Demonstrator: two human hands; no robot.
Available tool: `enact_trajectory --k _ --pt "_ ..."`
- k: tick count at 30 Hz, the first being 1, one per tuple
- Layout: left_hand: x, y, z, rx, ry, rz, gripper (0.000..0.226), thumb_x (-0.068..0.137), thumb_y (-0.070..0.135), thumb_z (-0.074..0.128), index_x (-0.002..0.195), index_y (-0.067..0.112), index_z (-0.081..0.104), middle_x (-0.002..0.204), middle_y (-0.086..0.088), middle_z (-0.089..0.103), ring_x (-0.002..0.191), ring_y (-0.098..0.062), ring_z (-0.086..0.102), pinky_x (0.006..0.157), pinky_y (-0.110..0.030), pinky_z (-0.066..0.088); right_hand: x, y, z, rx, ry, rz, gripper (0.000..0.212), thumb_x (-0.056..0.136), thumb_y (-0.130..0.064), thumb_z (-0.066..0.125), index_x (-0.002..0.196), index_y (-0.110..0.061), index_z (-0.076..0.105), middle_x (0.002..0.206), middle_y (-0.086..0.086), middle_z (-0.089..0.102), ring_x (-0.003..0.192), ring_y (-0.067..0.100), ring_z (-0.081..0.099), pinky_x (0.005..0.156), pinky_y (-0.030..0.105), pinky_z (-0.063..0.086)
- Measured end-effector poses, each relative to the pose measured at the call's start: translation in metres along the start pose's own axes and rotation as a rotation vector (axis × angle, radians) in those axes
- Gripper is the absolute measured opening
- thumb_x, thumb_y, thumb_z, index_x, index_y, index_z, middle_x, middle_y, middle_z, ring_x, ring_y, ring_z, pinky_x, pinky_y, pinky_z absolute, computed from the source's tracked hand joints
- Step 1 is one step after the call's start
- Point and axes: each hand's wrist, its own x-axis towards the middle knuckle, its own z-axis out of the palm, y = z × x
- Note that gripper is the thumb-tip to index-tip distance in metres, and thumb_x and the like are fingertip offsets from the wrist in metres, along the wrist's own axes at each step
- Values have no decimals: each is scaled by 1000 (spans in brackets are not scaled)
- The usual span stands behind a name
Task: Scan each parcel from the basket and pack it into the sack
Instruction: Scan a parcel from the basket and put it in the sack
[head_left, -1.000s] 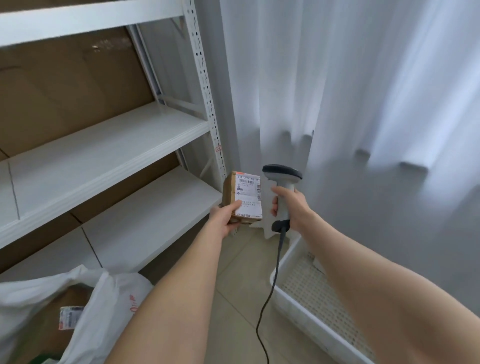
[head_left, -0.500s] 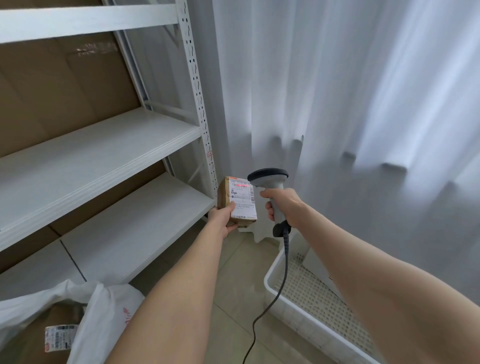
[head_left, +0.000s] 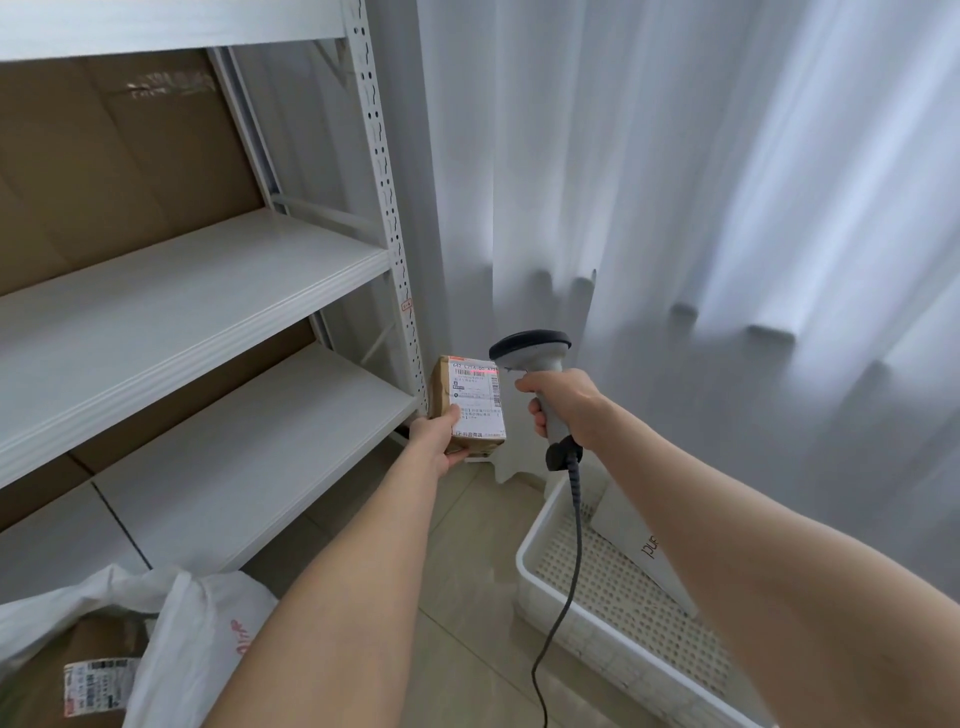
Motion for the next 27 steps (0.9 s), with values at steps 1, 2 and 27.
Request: enact_trajectory --k 1,2,27 --pt "1 0 -1 0 1 0 40 93 14 59 131 5 47 123 -17 62 111 -33 61 82 -49 53 -1 0 1 -10 -1 1 11 90 -11 63 89 -4 54 65 9 51 49 17 42 48 26 42" --pt "1 -1 -1 0 1 -1 40 93 14 59 131 5 47 123 -17 62 111 -33 61 81 -48 54 -2 0 1 -16 0 -1 11 89 -11 63 90 -4 54 65 9 51 49 17 42 48 26 42" --pt "-17 -17 -1 26 -38 -12 40 96 19 56 132 6 46 124 -16 61 112 -34 59 83 -51 54 -31 13 7 68 49 22 13 89 -9 64 83 -4 54 59 8 49 42 15 40 42 21 40"
